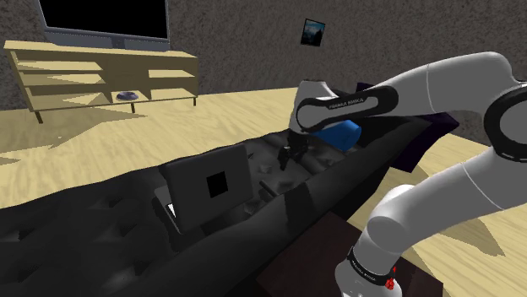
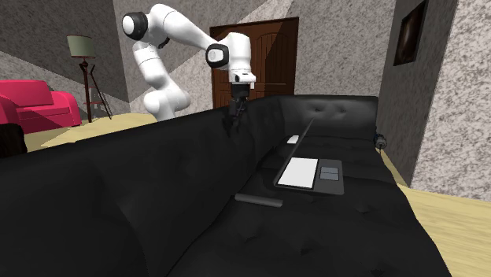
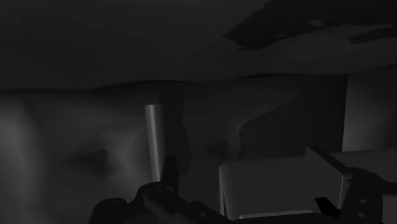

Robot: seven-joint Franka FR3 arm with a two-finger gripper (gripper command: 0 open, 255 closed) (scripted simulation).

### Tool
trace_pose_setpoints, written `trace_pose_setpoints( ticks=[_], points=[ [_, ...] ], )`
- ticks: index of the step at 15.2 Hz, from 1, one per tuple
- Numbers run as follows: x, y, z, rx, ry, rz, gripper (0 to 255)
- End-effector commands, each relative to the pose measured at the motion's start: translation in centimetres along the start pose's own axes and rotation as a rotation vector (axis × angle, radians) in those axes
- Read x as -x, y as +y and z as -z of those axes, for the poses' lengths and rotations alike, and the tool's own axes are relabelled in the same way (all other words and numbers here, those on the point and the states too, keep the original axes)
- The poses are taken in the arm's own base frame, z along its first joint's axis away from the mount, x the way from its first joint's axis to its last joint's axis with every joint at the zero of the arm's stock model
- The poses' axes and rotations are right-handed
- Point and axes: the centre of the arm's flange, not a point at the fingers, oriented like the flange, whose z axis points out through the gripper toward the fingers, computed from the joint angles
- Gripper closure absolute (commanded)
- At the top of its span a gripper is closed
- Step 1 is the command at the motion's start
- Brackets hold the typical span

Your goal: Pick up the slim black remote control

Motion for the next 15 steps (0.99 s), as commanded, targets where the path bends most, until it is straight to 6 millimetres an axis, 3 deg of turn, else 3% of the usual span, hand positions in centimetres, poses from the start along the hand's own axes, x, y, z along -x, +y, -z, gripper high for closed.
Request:
trace_pose_setpoints(
  ticks=[1, 15],
  points=[
    [-1.0, 0.6, -2.5, 0.008, 0.01, -0.007, 0],
    [-9.0, 5.8, -17.6, 0.063, 0.064, -0.058, 0]
  ],
)
